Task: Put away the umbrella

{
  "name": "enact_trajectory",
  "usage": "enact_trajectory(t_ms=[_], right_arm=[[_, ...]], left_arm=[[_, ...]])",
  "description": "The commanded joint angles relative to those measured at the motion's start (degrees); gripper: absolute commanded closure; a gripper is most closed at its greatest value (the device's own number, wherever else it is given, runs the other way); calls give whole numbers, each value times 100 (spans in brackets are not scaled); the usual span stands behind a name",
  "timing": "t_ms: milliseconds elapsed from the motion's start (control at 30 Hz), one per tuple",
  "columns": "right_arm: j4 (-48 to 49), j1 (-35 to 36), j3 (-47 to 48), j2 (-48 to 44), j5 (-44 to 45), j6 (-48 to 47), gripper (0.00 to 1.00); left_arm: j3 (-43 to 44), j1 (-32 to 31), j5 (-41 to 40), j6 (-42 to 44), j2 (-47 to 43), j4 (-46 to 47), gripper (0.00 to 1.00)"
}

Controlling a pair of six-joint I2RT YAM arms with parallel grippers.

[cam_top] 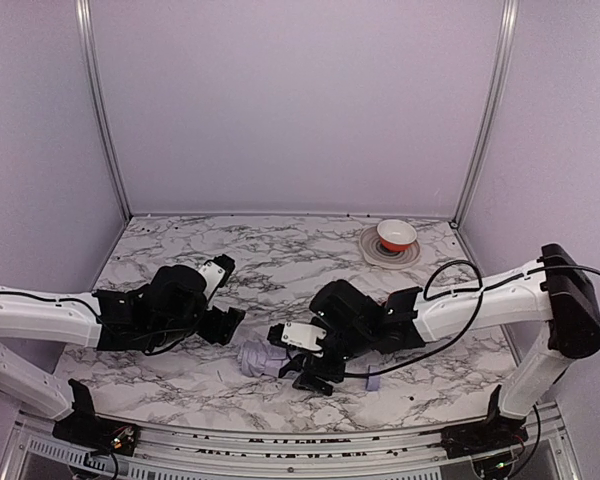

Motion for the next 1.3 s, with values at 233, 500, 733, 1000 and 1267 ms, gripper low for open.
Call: enact_trajectory(t_ms=[233, 500, 733, 1000, 1267], right_arm=[[-3294, 700, 3393, 1804, 1768, 125, 0], [-3719, 823, 4262, 2880, 2285, 356, 4], [-3482, 828, 4308, 3356, 2576, 421, 18], [-3280, 819, 4420, 3611, 2767, 252, 52], [-3204, 730, 4478, 3301, 3050, 219, 69]], left_arm=[[-202, 486, -902, -767, -535, -119, 16], [-190, 501, -714, -687, -398, -147, 16], [-166, 497, -650, -623, -327, -156, 15], [-161, 501, -644, -525, -328, -158, 15], [-213, 504, -775, -447, -436, -174, 15]])
